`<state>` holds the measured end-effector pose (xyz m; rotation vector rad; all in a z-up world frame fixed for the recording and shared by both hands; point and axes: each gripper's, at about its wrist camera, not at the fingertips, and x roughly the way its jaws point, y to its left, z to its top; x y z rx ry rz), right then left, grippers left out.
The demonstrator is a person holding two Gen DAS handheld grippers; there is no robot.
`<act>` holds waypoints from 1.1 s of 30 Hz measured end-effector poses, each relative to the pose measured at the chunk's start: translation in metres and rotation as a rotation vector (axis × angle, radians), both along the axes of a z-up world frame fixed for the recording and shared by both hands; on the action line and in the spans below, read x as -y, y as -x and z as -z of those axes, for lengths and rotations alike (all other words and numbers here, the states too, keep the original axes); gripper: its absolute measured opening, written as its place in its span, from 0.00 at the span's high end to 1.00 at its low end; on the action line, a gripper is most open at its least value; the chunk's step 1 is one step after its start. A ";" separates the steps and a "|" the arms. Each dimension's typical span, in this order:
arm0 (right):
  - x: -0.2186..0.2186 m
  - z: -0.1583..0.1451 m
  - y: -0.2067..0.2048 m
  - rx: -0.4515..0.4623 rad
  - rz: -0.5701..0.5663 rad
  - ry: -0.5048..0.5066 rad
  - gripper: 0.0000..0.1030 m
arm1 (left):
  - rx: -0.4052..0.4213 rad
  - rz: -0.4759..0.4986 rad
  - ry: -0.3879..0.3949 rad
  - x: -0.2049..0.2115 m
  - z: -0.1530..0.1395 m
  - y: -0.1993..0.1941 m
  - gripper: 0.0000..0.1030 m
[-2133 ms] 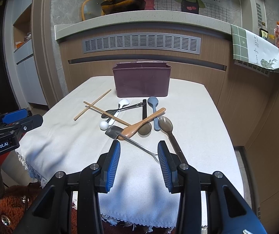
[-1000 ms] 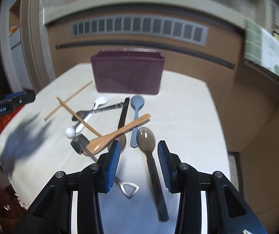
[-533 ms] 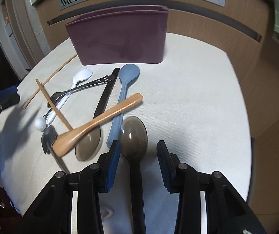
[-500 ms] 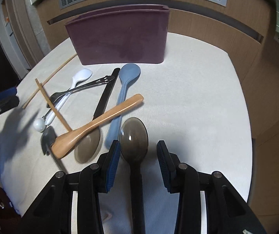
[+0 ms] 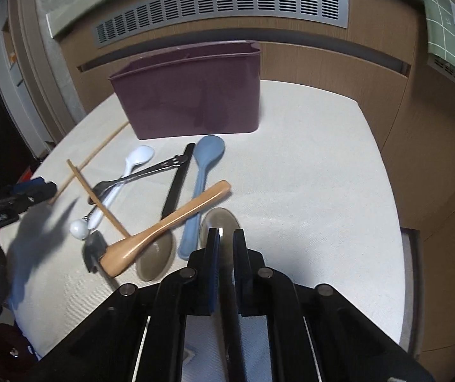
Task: Organize utensils
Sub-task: 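Grasp the dark brown spoon handle with the right tool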
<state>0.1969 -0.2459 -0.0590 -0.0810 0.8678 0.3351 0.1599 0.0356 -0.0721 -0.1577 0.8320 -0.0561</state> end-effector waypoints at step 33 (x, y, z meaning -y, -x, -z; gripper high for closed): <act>-0.015 0.010 -0.011 -0.006 -0.073 0.099 0.72 | 0.001 0.045 0.093 -0.001 0.000 -0.016 0.38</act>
